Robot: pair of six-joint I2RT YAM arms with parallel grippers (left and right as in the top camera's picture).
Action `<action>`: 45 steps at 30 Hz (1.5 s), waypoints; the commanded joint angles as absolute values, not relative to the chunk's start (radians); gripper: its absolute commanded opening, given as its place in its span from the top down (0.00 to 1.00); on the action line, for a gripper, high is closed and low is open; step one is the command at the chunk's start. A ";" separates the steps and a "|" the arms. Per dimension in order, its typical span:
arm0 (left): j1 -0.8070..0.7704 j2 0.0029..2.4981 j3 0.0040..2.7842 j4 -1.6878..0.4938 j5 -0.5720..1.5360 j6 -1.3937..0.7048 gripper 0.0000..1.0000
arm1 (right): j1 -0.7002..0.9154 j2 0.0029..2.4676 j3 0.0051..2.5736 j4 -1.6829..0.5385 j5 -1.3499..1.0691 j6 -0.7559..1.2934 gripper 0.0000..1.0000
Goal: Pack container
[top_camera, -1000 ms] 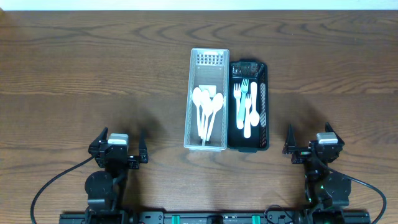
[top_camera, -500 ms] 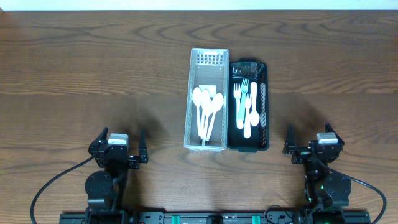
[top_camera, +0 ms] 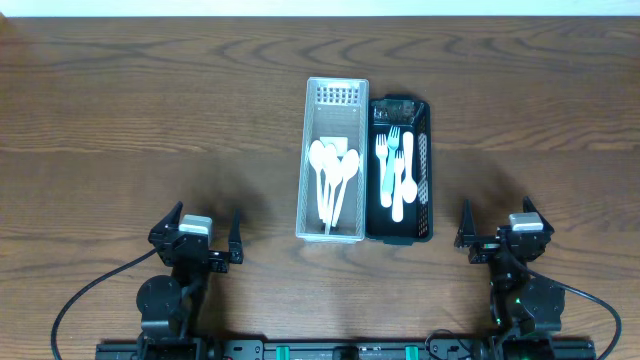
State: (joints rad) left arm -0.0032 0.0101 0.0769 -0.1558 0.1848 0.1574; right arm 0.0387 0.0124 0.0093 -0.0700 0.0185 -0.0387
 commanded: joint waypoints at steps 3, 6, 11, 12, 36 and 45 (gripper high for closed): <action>-0.006 0.002 0.055 -0.174 0.216 0.177 0.02 | 0.054 0.007 0.006 -0.071 0.026 -0.054 0.01; -0.006 0.002 0.055 -0.174 0.212 0.193 0.02 | 0.054 0.007 0.006 -0.071 0.026 -0.054 0.01; -0.006 0.002 0.056 -0.174 0.213 0.194 0.02 | 0.054 0.007 0.006 -0.071 0.026 -0.054 0.01; -0.006 0.002 0.055 -0.174 0.213 0.194 0.02 | 0.054 0.007 0.006 -0.071 0.026 -0.054 0.01; -0.006 0.004 0.055 -0.174 0.213 0.194 0.02 | 0.054 0.007 0.006 -0.071 0.026 -0.054 0.01; -0.006 0.004 0.056 -0.174 0.213 0.194 0.02 | 0.054 0.007 0.006 -0.071 0.026 -0.054 0.01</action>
